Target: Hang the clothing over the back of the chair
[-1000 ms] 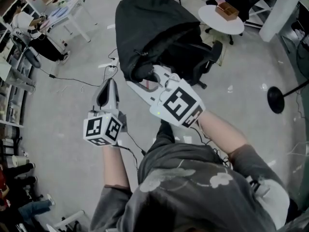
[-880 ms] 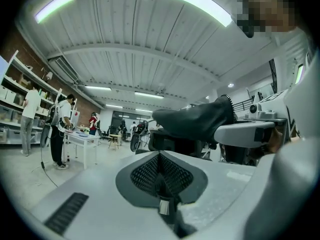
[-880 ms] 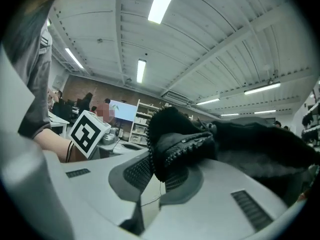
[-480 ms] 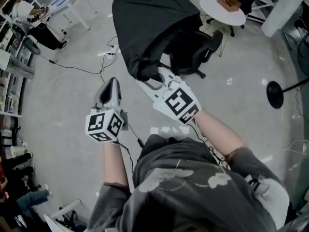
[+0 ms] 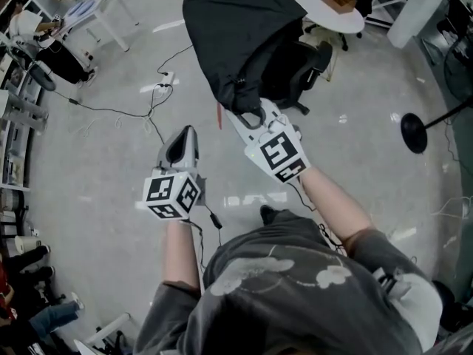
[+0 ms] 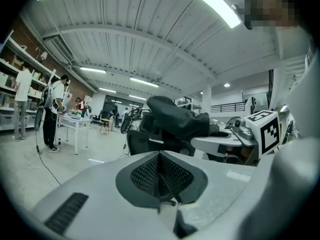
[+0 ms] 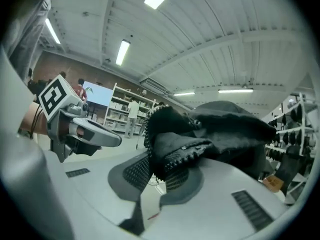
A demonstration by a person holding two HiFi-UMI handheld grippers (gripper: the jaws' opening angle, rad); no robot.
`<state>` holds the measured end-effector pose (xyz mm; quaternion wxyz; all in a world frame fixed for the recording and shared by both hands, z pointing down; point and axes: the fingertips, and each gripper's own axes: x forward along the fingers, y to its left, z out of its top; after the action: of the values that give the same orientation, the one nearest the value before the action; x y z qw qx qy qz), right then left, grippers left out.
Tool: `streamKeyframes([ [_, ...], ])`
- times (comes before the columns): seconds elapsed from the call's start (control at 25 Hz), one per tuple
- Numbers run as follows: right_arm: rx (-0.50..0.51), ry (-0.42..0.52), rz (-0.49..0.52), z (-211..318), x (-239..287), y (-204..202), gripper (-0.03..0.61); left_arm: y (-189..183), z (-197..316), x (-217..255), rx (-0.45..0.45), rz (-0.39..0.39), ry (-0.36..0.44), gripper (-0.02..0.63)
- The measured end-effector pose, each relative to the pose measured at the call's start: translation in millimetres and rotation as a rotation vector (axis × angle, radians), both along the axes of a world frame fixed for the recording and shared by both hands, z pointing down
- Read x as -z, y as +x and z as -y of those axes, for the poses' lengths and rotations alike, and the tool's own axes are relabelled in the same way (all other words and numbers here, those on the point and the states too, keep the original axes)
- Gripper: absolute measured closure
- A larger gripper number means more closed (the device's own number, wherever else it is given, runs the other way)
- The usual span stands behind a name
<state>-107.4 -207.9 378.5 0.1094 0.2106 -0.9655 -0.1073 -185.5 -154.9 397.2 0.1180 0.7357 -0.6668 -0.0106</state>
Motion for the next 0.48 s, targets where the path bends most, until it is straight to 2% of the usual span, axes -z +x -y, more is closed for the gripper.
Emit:
streamKeyframes([
  [0.08,-0.006,0.034,-0.021,-13.4,3.1,-6.7,0.561,-5.8,-13.1,-2.3,-0.003,-0.006,0.001,0.611],
  [0.32,-0.036,0.055,-0.061,-41.0,-0.4,-12.6,0.565,-14.1,-45.8,-7.8,-0.015,-0.025,-0.006,0.611],
  [0.48,-0.177,0.034,-0.048,-42.4,-9.0,-1.3,0.557,-18.4,-67.8,-13.4,-0.040,-0.037,-0.020,0.611],
])
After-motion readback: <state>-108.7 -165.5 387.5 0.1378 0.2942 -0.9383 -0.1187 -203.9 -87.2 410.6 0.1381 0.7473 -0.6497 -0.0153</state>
